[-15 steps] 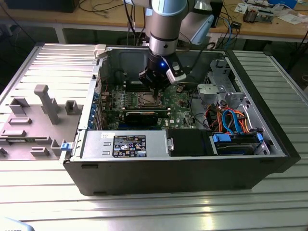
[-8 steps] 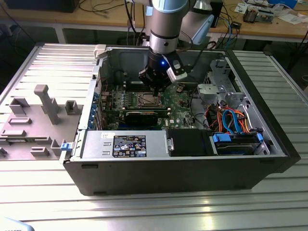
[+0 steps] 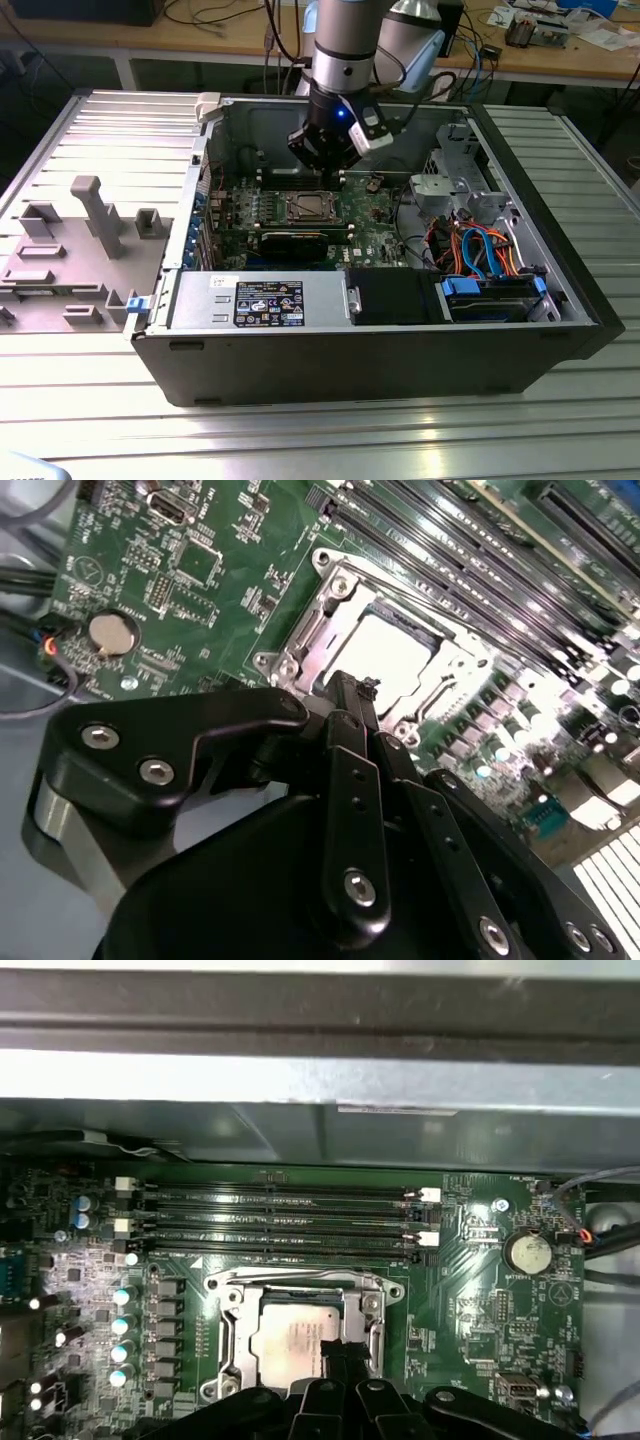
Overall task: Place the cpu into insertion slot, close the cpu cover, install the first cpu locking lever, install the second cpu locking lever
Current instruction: 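Install the first cpu locking lever, then install the second cpu locking lever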
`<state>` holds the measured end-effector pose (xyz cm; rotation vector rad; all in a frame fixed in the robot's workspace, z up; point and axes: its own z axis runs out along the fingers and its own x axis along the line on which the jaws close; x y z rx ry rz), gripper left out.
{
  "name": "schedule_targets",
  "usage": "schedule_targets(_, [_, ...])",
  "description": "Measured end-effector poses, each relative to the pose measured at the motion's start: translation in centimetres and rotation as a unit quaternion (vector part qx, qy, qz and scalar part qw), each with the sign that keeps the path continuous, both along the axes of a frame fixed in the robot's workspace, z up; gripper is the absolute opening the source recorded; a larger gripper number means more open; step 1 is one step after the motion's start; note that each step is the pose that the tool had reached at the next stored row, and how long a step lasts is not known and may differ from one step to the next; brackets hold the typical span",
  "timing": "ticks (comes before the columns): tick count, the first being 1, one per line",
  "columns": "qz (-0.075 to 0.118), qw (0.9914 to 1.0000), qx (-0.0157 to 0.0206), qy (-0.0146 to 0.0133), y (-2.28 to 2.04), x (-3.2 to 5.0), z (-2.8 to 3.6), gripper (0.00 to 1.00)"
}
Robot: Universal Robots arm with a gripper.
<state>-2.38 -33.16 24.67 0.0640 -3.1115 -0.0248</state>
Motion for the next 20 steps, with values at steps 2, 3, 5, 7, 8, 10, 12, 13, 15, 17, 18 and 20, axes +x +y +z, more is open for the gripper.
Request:
schedule_targets(2, [0.0,1.0,0.0,0.0,0.0,0.0,0.44,0.11])
schedule_targets(3, [0.0,1.0,0.0001,0.0,0.0,0.0,0.44,0.11])
schedule_targets(5, [0.0,1.0,0.0,0.0,0.0,0.0,0.46,0.11])
schedule_targets(7, [0.0,1.0,0.0,0.0,0.0,0.0,0.5,0.11])
schedule_targets(8, [0.0,1.0,0.0,0.0,-0.01,0.0,0.52,0.11])
schedule_targets(10, [0.0,1.0,0.0,0.0,-0.16,0.0,0.51,0.11])
schedule_targets(12, [0.0,1.0,0.0,0.0,-0.31,0.0,0.51,0.11])
schedule_targets(13, [0.0,1.0,0.0001,0.0,-0.48,0.0,0.51,0.11])
schedule_targets(15, [0.0,1.0,0.0001,0.0,-0.69,0.0,0.51,0.11])
schedule_targets(17, [0.0,1.0,0.0002,0.0,-0.92,0.0,0.51,0.11])
schedule_targets(18, [0.0,1.0,0.0002,0.0,-1.07,0.0,0.51,0.11])
schedule_targets(20, [0.0,1.0,0.0009,0.0,-1.33,0.0,0.51,0.11])
